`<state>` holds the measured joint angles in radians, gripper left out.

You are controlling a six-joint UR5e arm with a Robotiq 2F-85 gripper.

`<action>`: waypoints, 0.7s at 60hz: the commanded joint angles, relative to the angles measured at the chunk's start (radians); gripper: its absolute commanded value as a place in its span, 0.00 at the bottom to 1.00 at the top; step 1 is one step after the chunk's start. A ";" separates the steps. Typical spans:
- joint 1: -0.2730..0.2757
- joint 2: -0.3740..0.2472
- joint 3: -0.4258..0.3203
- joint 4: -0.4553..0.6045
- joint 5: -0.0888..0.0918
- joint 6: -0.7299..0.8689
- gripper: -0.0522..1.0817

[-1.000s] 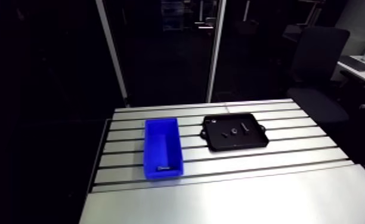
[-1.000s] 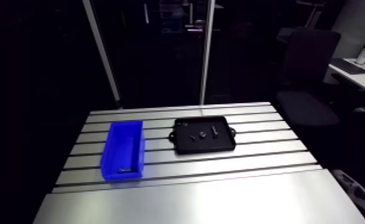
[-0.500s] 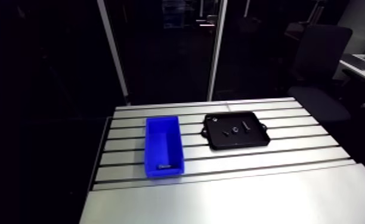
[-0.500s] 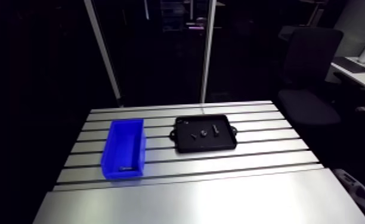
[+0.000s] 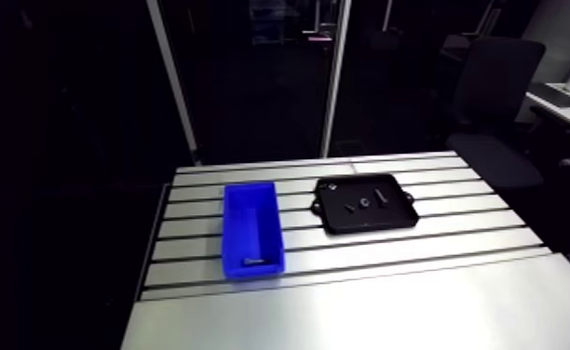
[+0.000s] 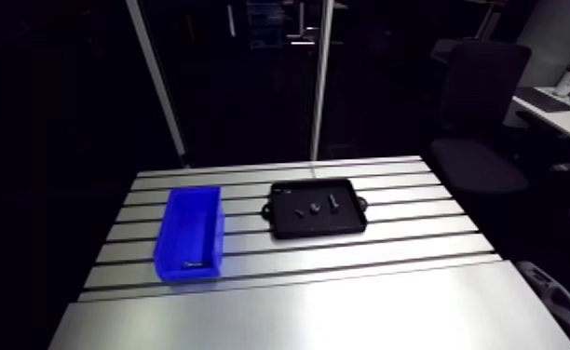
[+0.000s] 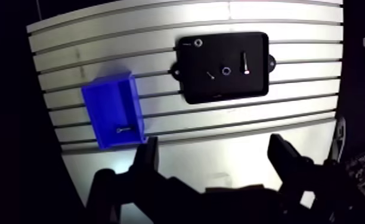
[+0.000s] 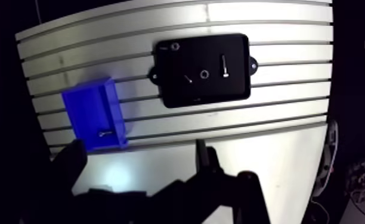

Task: Pick up the M10 bolt from the tray and put it into the blue bin.

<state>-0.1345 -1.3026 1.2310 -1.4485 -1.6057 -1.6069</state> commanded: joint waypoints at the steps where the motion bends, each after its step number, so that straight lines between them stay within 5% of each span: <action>1: -0.039 0.000 0.013 -0.005 0.002 -0.089 0.05; 23: -0.148 0.014 0.083 -0.113 0.005 -0.273 0.05; 42: -0.170 0.066 0.152 -0.220 0.008 -0.307 0.05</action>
<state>-0.2872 -1.2701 1.3362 -1.5940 -1.5993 -1.8888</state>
